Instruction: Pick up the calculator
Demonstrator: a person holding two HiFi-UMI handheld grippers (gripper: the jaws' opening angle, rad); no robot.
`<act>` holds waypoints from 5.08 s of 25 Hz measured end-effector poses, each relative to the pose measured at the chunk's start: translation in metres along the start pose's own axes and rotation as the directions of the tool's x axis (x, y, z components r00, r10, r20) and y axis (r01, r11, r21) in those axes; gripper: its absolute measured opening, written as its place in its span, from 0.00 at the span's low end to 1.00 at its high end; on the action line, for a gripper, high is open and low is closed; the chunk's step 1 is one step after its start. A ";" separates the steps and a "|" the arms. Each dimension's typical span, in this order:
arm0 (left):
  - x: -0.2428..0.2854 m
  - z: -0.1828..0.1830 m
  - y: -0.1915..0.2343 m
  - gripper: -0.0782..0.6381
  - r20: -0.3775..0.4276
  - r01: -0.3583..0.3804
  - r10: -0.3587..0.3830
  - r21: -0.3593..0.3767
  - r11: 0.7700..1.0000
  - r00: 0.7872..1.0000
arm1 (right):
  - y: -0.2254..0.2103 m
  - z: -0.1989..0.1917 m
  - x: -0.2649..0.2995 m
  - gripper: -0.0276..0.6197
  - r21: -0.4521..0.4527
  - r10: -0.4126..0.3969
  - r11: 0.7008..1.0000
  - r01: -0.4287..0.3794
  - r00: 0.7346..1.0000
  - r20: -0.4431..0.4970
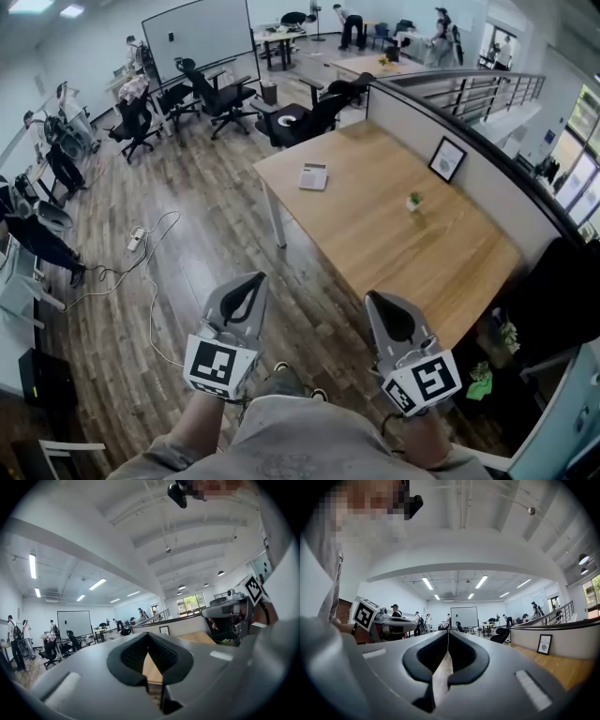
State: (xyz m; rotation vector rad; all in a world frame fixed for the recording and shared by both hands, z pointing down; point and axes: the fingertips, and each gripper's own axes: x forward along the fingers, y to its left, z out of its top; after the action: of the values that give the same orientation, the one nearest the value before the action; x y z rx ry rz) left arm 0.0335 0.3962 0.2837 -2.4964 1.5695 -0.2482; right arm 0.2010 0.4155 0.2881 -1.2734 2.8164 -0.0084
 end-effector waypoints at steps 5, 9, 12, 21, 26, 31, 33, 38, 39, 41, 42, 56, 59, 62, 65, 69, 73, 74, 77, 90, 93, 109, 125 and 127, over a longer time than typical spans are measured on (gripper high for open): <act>0.008 0.001 0.003 0.11 0.009 0.005 -0.005 0.008 1.000 1.000 | -0.003 -0.001 0.011 0.10 0.024 0.016 1.000 -0.017 1.000 0.011; 0.021 -0.003 0.009 0.11 0.029 0.003 -0.003 -0.016 1.000 1.000 | -0.014 -0.009 0.028 0.37 0.043 0.010 0.999 -0.010 1.000 0.011; 0.037 -0.003 0.020 0.11 0.058 0.012 -0.010 -0.034 0.999 0.998 | -0.026 -0.011 0.048 0.37 0.049 -0.001 0.999 0.000 1.000 0.011; 0.110 -0.027 0.075 0.11 0.007 0.027 -0.026 -0.057 0.998 1.000 | -0.068 -0.025 0.129 0.37 0.022 -0.020 1.000 0.021 0.998 -0.059; 0.160 -0.037 0.119 0.11 -0.012 0.066 -0.067 -0.096 0.993 0.998 | -0.094 -0.031 0.189 0.37 0.029 -0.041 0.999 0.045 0.993 -0.108; 0.221 -0.047 0.168 0.11 -0.012 0.109 -0.111 -0.124 0.986 0.994 | -0.120 -0.035 0.262 0.37 0.035 -0.051 0.998 0.056 0.988 -0.144; 0.243 -0.051 0.186 0.11 -0.014 0.124 -0.127 -0.128 0.984 0.992 | -0.130 -0.037 0.289 0.37 0.038 -0.057 0.997 0.064 0.986 -0.159; 0.291 -0.068 0.242 0.11 -0.024 0.147 -0.151 -0.129 0.981 0.988 | -0.152 -0.053 0.360 0.37 0.029 -0.060 0.997 0.067 0.975 -0.216; 0.299 -0.072 0.252 0.11 -0.028 0.150 -0.155 -0.131 0.980 0.988 | -0.156 -0.057 0.374 0.37 0.027 -0.062 0.997 0.070 0.972 -0.227; 0.311 -0.080 0.270 0.11 -0.034 0.157 -0.163 -0.139 0.978 0.986 | -0.164 -0.063 0.397 0.37 0.028 -0.074 0.996 0.083 0.969 -0.237; 0.316 -0.085 0.279 0.11 -0.038 0.160 -0.167 -0.143 0.977 0.985 | -0.169 -0.066 0.408 0.37 0.027 -0.082 0.995 0.091 0.967 -0.239; 0.351 -0.128 0.329 0.11 -0.051 0.209 -0.226 -0.233 0.950 0.973 | -0.218 -0.110 0.481 0.37 0.113 -0.113 0.981 0.156 0.942 -0.315; 0.362 -0.137 0.343 0.11 -0.062 0.199 -0.222 -0.255 0.946 0.973 | -0.230 -0.118 0.496 0.37 0.136 -0.094 0.980 0.146 0.939 -0.331; 0.380 -0.147 0.355 0.11 -0.077 0.191 -0.217 -0.257 0.947 0.973 | -0.248 -0.133 0.512 0.37 0.148 -0.070 0.980 0.130 0.933 -0.354; 0.402 -0.160 0.362 0.11 -0.097 0.189 -0.220 -0.256 0.948 0.971 | -0.270 -0.154 0.526 0.37 0.172 -0.054 0.977 0.127 0.925 -0.377; 0.438 -0.182 0.372 0.11 -0.143 0.197 -0.240 -0.260 0.945 0.960 | -0.299 -0.176 0.551 0.37 0.195 -0.051 0.971 0.141 0.912 -0.408; 0.483 -0.206 0.382 0.11 -0.194 0.216 -0.271 -0.264 0.940 0.943 | -0.329 -0.212 0.577 0.37 0.224 -0.035 0.962 0.158 0.881 -0.472; 0.494 -0.211 0.384 0.11 -0.204 0.222 -0.282 -0.271 0.937 0.938 | -0.337 -0.222 0.583 0.37 0.227 -0.029 0.961 0.160 0.870 -0.492; 0.527 -0.224 0.388 0.11 -0.230 0.249 -0.316 -0.279 0.927 0.920 | -0.360 -0.244 0.602 0.37 0.223 -0.007 0.963 0.151 0.842 -0.540; 0.638 -0.301 0.388 0.11 -0.355 0.313 -0.402 -0.283 0.907 0.844 | -0.432 -0.354 0.662 0.37 0.322 0.177 0.944 0.068 0.722 -0.669; 0.649 -0.318 0.387 0.11 -0.375 0.308 -0.410 -0.303 0.902 0.832 | -0.445 -0.375 0.672 0.37 0.358 0.199 0.931 0.076 0.714 -0.671; 0.666 -0.388 0.370 0.11 -0.454 0.308 -0.464 -0.378 0.873 0.761 | -0.434 -0.441 0.692 0.36 0.518 0.443 0.854 -0.047 0.587 -0.678; 0.639 -0.392 0.387 0.11 -0.491 0.299 -0.468 -0.383 0.874 0.735 | -0.398 -0.414 0.693 0.16 0.708 0.486 0.701 0.083 0.670 -0.561; 0.638 -0.390 0.394 0.11 -0.493 0.294 -0.461 -0.379 0.877 0.738 | -0.396 -0.404 0.698 0.15 0.694 0.442 0.711 0.113 0.696 -0.565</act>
State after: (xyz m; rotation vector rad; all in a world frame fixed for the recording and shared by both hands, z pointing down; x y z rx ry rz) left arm -0.1298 -0.3724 0.5943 -3.1673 1.2872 -0.9929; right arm 0.0185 -0.3768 0.6713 -0.8795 2.8922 -1.7328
